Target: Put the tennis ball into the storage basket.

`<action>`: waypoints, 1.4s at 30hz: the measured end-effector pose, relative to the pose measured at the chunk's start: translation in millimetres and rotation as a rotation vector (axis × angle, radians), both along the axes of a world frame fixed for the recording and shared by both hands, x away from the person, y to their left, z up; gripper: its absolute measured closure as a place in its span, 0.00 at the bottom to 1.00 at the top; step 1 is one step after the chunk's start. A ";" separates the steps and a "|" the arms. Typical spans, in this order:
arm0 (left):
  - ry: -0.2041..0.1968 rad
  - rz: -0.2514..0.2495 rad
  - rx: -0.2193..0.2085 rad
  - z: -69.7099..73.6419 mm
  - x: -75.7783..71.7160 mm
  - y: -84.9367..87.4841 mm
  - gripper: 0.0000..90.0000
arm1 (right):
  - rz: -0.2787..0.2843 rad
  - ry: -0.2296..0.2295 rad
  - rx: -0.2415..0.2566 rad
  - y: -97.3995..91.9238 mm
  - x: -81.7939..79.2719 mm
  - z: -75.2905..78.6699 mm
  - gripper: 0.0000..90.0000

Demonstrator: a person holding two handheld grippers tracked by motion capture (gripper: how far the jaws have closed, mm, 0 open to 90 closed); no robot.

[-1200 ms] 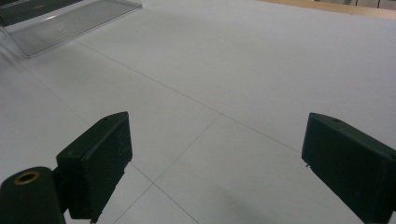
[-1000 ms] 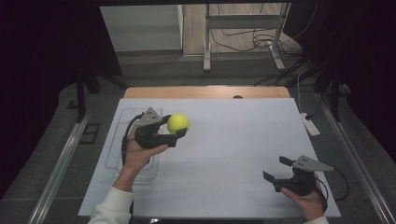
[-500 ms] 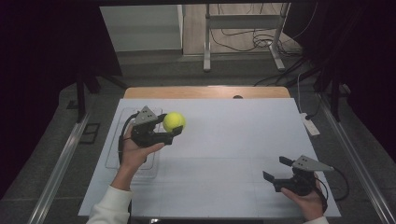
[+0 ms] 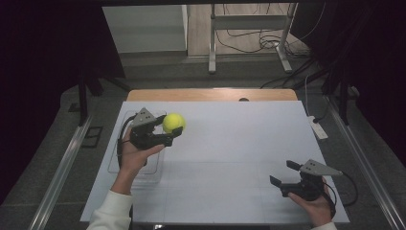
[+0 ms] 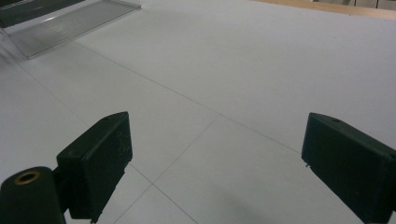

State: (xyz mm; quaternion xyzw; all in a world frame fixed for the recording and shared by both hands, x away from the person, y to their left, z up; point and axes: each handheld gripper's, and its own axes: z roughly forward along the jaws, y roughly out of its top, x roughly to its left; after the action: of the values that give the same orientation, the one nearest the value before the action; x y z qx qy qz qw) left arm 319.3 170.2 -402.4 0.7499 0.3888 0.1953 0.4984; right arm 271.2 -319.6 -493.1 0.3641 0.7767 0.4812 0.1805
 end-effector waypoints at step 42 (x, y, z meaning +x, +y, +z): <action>0.030 0.162 -0.019 -4.2 20.8 44.2 0.30 | 0.002 -0.004 0.014 0.8 1.8 1.1 0.10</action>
State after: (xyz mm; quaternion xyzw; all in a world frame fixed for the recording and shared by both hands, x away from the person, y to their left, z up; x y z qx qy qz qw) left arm 340.1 214.4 -406.6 0.7141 0.4576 0.2201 0.4820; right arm 272.9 -318.7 -492.0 0.3636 0.7733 0.4877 0.1788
